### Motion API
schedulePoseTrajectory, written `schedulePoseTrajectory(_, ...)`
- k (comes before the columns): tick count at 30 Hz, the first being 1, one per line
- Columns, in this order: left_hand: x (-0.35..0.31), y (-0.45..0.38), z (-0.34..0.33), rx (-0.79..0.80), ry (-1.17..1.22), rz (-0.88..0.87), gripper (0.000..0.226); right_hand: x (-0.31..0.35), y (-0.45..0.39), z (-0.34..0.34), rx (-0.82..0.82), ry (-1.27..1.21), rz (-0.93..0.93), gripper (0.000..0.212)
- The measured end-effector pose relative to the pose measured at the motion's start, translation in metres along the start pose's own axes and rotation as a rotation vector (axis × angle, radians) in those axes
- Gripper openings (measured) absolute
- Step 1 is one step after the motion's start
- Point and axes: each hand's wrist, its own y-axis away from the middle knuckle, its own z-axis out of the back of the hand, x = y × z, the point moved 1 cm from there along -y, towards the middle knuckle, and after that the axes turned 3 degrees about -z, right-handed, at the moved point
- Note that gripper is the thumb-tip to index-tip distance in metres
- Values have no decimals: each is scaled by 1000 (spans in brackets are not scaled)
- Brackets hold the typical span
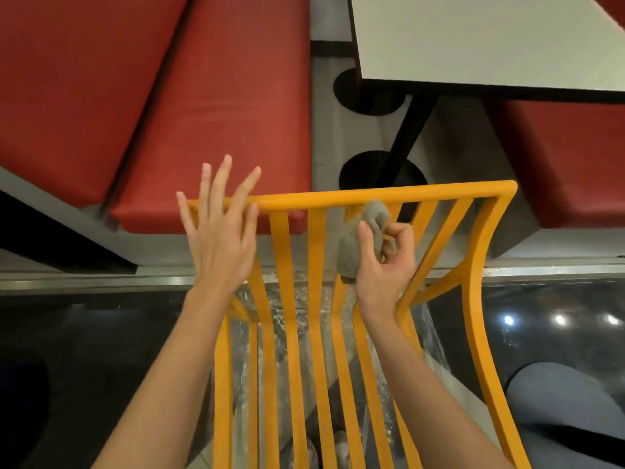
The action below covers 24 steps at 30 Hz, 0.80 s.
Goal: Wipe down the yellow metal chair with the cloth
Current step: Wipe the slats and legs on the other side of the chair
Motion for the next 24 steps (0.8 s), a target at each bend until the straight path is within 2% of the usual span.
schedulePoseTrajectory(3,19,-1,-14,8,-133,-17,36,-34,-22,-19,132,369,431,6)
schedulePoseTrajectory(6,20,-3,-24,-83,-96,-3,29,-79,-23,-17,187,473,587,16)
schedulePoseTrajectory(11,21,-5,-24,-101,-50,19,26,-108,11,2,366,597,361,18)
schedulePoseTrajectory(13,21,-5,-23,-96,-29,26,25,-95,2,-5,326,580,383,15)
schedulePoseTrajectory(17,22,-5,-25,-112,-23,25,26,-64,-28,-18,106,479,562,19)
schedulePoseTrajectory(19,22,-5,-27,-124,-27,21,25,-74,-27,-15,97,518,584,20)
schedulePoseTrajectory(21,22,-5,-28,-130,-30,24,25,-104,-12,-1,201,576,463,25)
schedulePoseTrajectory(24,20,-5,-27,-120,-41,21,26,-140,22,30,377,707,64,30)
